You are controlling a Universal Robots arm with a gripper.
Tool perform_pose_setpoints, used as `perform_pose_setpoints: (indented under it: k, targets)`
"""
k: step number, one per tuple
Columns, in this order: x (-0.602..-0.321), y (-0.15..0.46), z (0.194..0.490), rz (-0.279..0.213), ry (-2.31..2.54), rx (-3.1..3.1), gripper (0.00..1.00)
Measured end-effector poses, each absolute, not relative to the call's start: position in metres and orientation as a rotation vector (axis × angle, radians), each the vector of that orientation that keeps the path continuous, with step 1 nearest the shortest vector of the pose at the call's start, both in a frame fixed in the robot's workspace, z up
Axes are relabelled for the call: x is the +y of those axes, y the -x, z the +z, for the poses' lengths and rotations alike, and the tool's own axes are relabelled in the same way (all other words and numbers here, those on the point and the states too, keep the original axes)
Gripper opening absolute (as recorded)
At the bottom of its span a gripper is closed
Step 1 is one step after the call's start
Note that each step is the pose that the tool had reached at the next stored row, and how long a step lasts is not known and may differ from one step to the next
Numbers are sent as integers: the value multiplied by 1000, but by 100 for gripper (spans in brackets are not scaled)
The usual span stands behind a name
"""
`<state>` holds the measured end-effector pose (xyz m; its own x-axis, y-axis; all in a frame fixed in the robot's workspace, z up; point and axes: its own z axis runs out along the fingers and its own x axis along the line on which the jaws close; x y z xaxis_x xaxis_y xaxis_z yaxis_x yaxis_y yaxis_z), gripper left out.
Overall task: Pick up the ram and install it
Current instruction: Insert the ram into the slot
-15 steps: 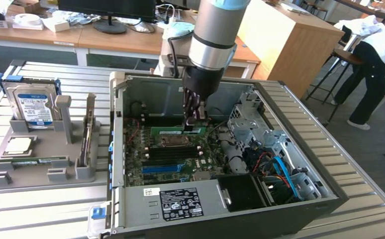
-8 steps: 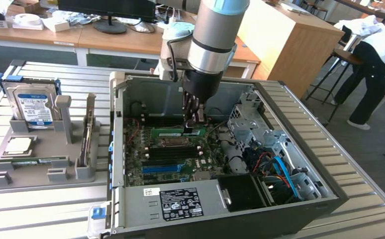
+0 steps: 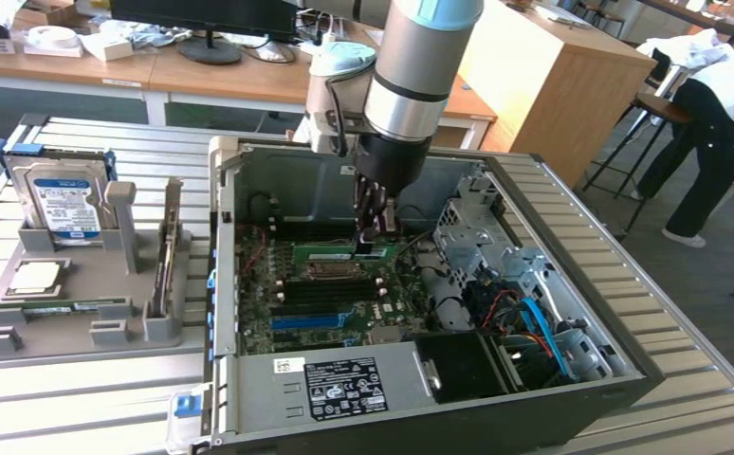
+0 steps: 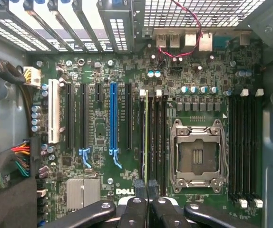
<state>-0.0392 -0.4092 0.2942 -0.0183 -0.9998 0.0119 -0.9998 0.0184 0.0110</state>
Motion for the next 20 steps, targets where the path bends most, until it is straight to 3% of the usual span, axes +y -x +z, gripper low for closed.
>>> perform_pose_setpoints:
  k: [20]
  targets:
    - [-409, 39, 266, 2, -2190, -2231, 11]
